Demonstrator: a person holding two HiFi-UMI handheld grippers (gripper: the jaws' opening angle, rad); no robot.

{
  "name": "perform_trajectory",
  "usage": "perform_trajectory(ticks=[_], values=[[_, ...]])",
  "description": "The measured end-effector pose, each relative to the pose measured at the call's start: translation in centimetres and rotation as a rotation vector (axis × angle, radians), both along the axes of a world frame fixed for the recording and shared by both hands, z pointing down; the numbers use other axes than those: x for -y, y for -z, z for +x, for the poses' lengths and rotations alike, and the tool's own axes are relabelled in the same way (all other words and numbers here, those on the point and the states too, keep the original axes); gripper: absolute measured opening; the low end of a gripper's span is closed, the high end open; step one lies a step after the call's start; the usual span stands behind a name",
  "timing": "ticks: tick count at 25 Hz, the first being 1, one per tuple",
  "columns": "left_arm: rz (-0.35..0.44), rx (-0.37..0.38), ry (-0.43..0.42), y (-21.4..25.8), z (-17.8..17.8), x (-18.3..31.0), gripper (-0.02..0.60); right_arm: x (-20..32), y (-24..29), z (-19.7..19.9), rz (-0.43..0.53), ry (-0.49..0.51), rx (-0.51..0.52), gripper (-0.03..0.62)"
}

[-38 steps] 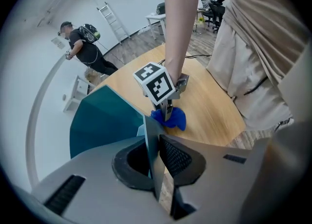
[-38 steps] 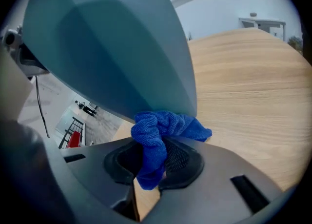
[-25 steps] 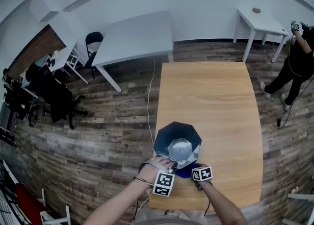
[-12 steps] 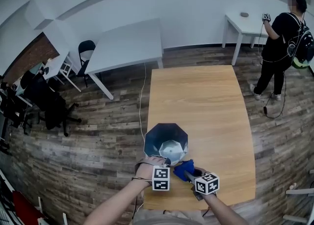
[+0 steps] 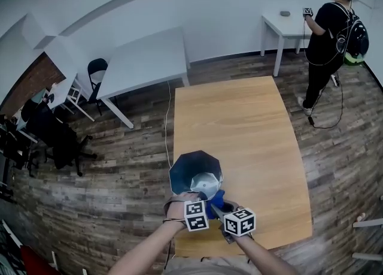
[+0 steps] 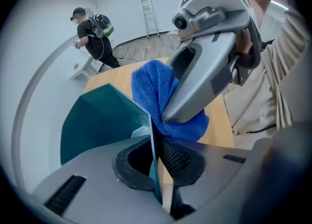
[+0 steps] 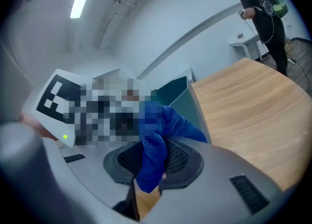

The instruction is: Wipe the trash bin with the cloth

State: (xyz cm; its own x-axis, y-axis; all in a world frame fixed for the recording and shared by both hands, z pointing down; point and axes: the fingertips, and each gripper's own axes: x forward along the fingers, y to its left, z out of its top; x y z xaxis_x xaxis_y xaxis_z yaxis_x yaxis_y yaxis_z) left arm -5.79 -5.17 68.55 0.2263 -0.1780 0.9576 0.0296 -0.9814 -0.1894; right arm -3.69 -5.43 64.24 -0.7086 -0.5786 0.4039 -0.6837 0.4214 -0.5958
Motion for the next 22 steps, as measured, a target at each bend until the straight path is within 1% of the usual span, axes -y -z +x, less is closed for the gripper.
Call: perform_trajectory(ticks=[6, 12, 15, 19, 22], values=[[0.003, -0.001, -0.015, -0.2, 0.5, -0.3, 0.035, 0.1, -4.0, 0.3, -0.055, -0.007, -0.037, 0.080], [-0.004, -0.025, -0.023, 0.1, 0.2, -0.5, 0.035, 0.3, -8.9, -0.7, -0.178, -0.011, -0.039, 0.080], [0.001, -0.035, -0.031, -0.1, 0.3, -0.3, 0.035, 0.5, -11.9, -1.1, -0.215, 0.009, -0.072, 0.080], [-0.015, -0.037, -0.037, 0.1, 0.4, -0.2, 0.034, 1.1, -16.2, -1.6, -0.272, 0.042, -0.099, 0.080], [-0.010, -0.038, -0.045, -0.2, 0.6, -0.2, 0.034, 1.7, -19.1, -1.5, -0.297, 0.058, -0.147, 0.080]])
